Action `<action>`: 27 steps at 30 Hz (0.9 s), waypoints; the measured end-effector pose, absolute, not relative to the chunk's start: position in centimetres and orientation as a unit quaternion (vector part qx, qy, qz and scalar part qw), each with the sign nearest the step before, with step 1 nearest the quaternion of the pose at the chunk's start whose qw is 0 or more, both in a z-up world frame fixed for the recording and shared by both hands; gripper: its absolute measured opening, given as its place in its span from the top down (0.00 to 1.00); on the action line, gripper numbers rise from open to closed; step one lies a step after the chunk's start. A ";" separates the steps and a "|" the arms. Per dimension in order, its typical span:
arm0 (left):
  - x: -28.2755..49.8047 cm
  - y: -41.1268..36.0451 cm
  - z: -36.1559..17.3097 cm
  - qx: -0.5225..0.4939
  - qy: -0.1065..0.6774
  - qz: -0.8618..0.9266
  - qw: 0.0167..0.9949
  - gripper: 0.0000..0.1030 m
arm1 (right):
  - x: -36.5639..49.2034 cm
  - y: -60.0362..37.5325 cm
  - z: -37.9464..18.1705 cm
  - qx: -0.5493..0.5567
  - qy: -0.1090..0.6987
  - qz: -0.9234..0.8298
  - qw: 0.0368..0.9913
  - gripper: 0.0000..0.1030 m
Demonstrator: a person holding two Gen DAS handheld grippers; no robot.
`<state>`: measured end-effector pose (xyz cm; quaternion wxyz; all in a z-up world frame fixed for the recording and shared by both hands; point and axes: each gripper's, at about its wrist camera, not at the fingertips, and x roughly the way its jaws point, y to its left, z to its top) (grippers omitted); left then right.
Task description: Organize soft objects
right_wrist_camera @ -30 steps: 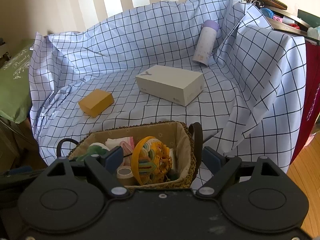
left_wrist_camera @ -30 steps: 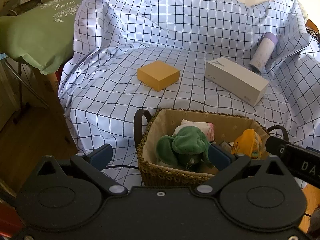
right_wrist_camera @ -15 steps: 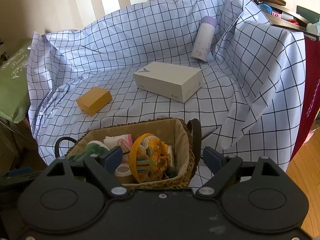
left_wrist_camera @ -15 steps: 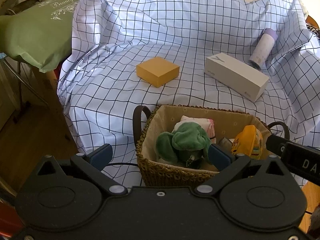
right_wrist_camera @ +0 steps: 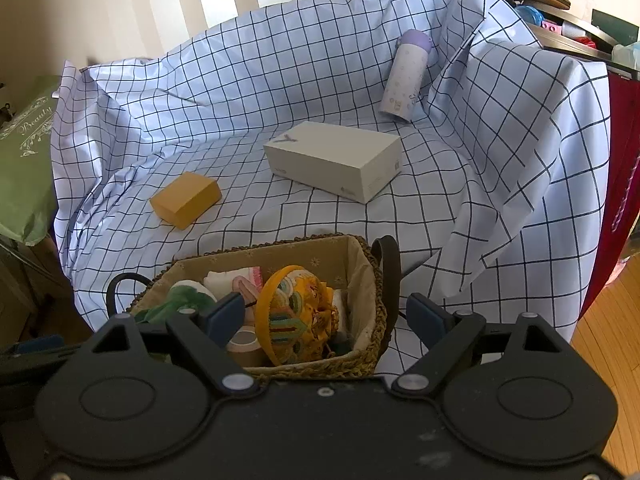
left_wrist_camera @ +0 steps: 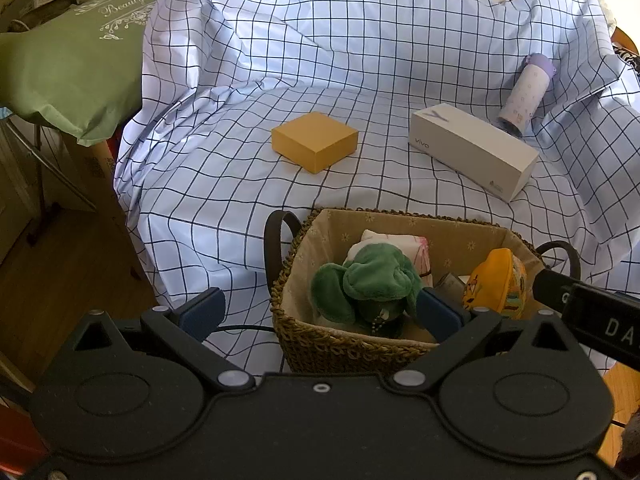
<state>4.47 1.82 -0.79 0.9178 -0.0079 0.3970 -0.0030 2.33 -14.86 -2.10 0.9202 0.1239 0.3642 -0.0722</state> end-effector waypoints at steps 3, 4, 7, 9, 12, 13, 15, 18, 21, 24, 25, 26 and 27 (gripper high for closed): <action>4.5 1.8 -0.8 -0.008 0.397 -0.003 0.918 0.04 | 2.3 -14.9 -2.1 0.124 0.364 -0.072 0.920 0.14; 4.5 1.8 -0.8 -0.008 0.397 -0.003 0.918 0.04 | 2.3 -14.9 -2.1 0.124 0.364 -0.072 0.920 0.14; 4.5 1.8 -0.8 -0.008 0.397 -0.003 0.918 0.04 | 2.4 -14.9 -2.1 0.125 0.365 -0.072 0.920 0.14; 4.5 1.8 -0.8 -0.008 0.397 -0.002 0.918 0.04 | 2.3 -14.9 -2.1 0.125 0.365 -0.072 0.920 0.14; 4.5 1.8 -0.8 -0.008 0.397 -0.003 0.918 0.04 | 2.4 -14.9 -2.1 0.125 0.364 -0.072 0.920 0.14; 4.5 1.7 -0.8 -0.007 0.397 -0.002 0.918 0.04 | 2.4 -14.9 -2.1 0.124 0.365 -0.072 0.920 0.14; 4.5 1.7 -0.8 -0.006 0.397 -0.003 0.918 0.04 | 2.4 -15.0 -2.1 0.123 0.365 -0.071 0.920 0.14; 4.7 1.7 -0.9 0.002 0.400 -0.008 0.916 0.04 | 2.6 -15.1 -2.2 0.121 0.369 -0.070 0.919 0.12; 4.9 1.6 -1.0 0.014 0.407 -0.018 0.913 0.04 | 3.0 -15.5 -2.2 0.125 0.376 -0.065 0.916 0.12; 5.1 1.4 -1.4 0.021 0.422 -0.031 0.906 0.04 | 3.5 -15.9 -2.2 0.131 0.382 -0.067 0.912 0.11; 5.2 1.4 -1.6 0.023 0.426 -0.034 0.904 0.04 | 3.6 -16.1 -2.2 0.133 0.383 -0.068 0.911 0.11; 5.4 1.3 -1.7 0.023 0.431 -0.038 0.901 0.04 | 3.7 -16.1 -2.2 0.135 0.384 -0.069 0.911 0.11; 5.5 1.3 -1.7 0.021 0.436 -0.041 0.899 0.04 | 3.9 -16.3 -2.2 0.137 0.387 -0.068 0.909 0.11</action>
